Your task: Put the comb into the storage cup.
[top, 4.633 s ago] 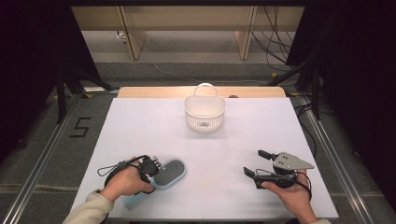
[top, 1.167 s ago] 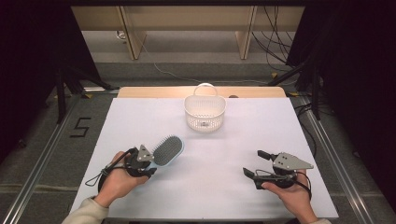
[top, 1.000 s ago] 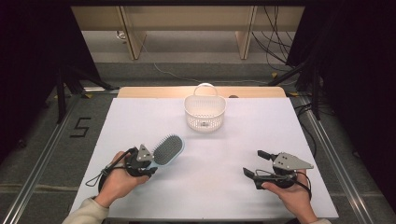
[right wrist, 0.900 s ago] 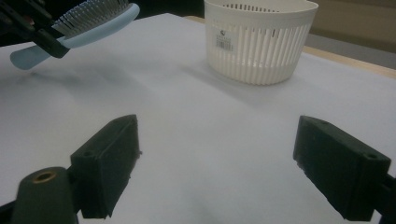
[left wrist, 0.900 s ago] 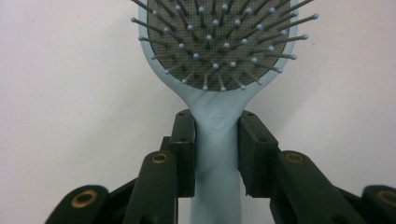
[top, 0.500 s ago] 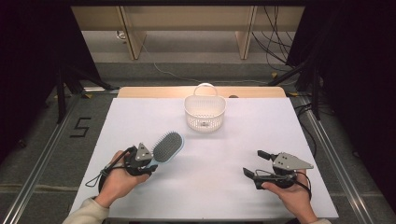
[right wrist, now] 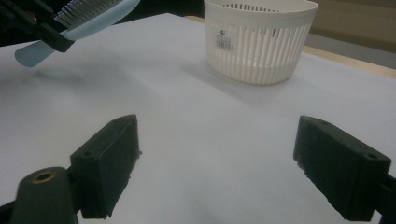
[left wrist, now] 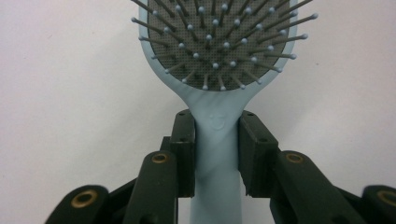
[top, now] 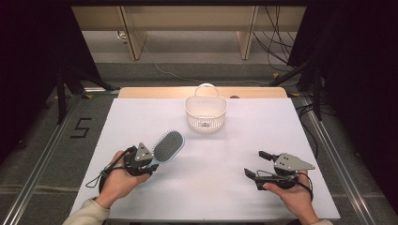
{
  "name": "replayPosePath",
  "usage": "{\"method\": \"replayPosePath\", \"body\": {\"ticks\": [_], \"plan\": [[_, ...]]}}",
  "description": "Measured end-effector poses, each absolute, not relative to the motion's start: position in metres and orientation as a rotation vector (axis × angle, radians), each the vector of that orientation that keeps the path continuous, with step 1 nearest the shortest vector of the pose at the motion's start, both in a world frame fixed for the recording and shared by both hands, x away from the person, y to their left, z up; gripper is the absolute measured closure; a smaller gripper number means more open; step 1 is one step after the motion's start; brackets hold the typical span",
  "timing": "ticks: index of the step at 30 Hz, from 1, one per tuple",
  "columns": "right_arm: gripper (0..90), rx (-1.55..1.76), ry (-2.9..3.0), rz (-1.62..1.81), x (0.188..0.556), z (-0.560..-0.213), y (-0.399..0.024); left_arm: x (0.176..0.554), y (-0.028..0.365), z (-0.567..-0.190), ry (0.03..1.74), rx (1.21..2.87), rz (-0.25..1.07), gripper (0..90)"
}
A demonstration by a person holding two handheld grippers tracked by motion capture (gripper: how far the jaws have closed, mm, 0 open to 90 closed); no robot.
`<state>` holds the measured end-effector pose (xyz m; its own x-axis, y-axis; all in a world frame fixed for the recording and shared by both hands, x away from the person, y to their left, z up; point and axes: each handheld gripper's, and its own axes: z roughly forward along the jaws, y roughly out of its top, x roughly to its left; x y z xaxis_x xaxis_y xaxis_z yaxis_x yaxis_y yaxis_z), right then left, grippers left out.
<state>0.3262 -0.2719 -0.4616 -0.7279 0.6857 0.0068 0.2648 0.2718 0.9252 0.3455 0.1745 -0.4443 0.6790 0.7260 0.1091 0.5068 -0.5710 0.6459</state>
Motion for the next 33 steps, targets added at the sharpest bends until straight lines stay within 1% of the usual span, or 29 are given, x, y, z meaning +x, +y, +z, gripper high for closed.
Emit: {"method": "replayPosePath", "body": {"ticks": [33], "plan": [[15.2, 0.856, 2.151, 1.449, 0.3264, -0.4616, -0.2718, 0.347, 0.1762, -0.4417, 0.952, 2.213, 0.552, 69.7]]}}
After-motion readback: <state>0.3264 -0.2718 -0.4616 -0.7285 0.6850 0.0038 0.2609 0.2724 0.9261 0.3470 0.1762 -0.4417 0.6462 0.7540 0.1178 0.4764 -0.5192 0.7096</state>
